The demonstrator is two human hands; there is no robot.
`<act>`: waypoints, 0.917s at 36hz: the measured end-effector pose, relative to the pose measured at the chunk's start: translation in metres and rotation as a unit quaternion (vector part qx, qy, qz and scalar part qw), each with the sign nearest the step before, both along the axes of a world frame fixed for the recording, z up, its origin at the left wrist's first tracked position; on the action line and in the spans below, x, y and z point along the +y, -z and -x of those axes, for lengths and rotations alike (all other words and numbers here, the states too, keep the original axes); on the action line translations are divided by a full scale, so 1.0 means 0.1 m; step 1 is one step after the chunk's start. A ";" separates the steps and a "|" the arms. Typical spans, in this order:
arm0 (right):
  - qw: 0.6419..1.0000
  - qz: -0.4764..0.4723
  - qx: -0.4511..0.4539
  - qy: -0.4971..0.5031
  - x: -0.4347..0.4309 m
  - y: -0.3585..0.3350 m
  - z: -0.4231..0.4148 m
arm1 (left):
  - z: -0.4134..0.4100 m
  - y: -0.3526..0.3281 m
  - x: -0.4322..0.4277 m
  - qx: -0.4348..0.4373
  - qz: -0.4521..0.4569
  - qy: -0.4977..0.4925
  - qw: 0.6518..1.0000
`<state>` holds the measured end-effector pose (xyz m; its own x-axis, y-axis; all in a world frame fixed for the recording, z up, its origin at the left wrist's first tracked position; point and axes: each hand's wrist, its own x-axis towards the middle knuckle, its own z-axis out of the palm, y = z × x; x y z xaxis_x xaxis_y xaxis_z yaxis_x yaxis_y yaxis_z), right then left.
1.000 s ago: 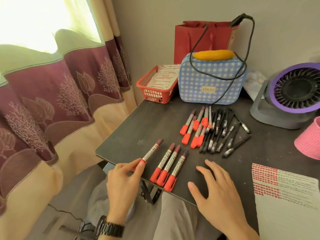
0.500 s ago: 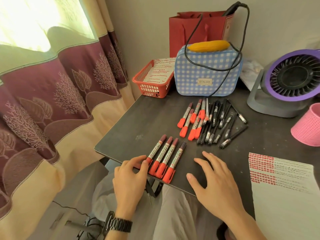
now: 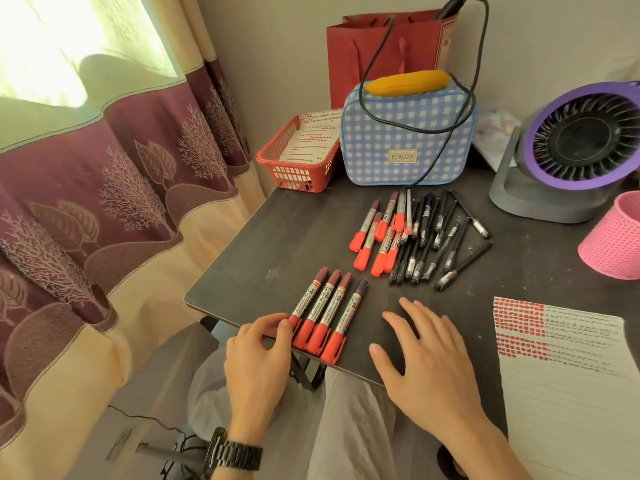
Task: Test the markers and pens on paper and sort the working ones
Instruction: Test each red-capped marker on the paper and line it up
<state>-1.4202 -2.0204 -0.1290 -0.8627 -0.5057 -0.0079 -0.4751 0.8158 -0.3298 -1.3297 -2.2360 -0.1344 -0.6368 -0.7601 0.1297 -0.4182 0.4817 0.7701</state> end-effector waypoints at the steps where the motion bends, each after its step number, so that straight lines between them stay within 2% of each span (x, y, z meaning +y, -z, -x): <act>1: 1.000 -0.004 -0.003 0.002 0.00 -0.01 0.00 | 0.01 -0.01 0.00 0.000 0.003 -0.002 1.000; 7: 1.000 -0.005 -0.014 0.006 -0.01 -0.02 0.01 | 0.19 -0.19 -0.12 -0.028 0.075 -0.004 0.997; 12: 1.000 0.015 -0.025 0.008 0.00 -0.03 0.01 | 0.71 -0.47 -0.21 -0.046 0.109 0.093 0.989; 19: 0.999 0.045 -0.025 0.007 0.00 0.00 0.02 | 1.55 -0.62 -0.09 -0.145 0.066 0.218 0.963; 25: 0.997 0.065 -0.031 0.008 0.00 0.01 0.02 | 1.95 -0.55 0.01 -0.228 0.107 0.194 0.948; 33: 0.996 0.083 -0.028 0.006 0.00 0.01 0.02 | 2.08 -0.43 -0.10 -0.188 0.107 0.142 0.966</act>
